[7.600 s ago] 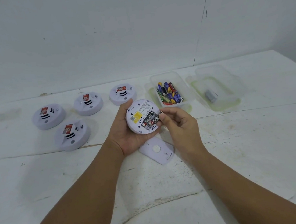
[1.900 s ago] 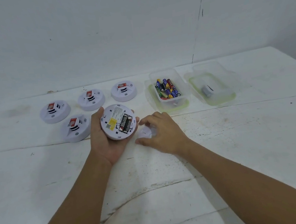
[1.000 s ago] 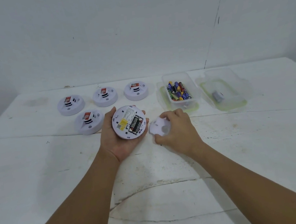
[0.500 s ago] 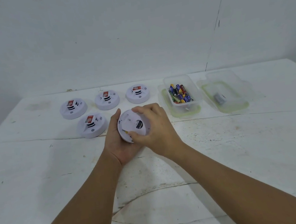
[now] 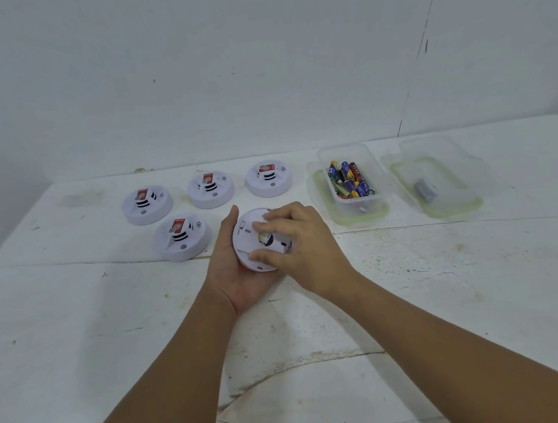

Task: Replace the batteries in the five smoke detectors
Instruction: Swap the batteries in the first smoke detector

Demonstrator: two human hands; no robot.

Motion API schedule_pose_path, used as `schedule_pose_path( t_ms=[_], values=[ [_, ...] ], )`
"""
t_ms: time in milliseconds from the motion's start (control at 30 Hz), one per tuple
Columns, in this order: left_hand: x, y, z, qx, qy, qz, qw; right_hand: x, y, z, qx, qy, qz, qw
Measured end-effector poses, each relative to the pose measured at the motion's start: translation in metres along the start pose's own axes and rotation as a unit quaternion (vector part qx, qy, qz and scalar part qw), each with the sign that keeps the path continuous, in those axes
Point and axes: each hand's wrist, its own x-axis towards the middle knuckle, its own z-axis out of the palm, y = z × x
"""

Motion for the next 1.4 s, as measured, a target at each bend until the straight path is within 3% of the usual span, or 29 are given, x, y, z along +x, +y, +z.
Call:
schedule_pose_path(
  t_ms=[233,467,633,967,1233,1400],
  values=[
    [0.001,0.000,-0.002,0.002,-0.018,-0.021,1.000,0.003,0.002,0.000,-0.021,0.005,-0.034,0.999],
    [0.001,0.000,-0.001,0.024,-0.013,0.004,1.000,0.000,-0.005,0.001,-0.080,0.044,0.000,0.996],
    [0.000,-0.001,0.001,0.026,-0.023,0.001,0.999,-0.001,-0.004,-0.008,-0.114,0.003,-0.052,0.992],
    [0.001,-0.002,0.001,0.030,-0.035,0.002,0.999,-0.005,-0.009,-0.004,-0.127,0.028,0.025,0.991],
    [0.001,-0.002,0.000,0.031,-0.036,0.007,0.999,0.002,0.000,-0.022,-0.067,-0.082,-0.013,0.994],
    [0.001,-0.003,0.002,0.035,-0.032,0.001,0.999,-0.004,-0.005,-0.015,-0.101,-0.016,0.018,0.995]
  ],
)
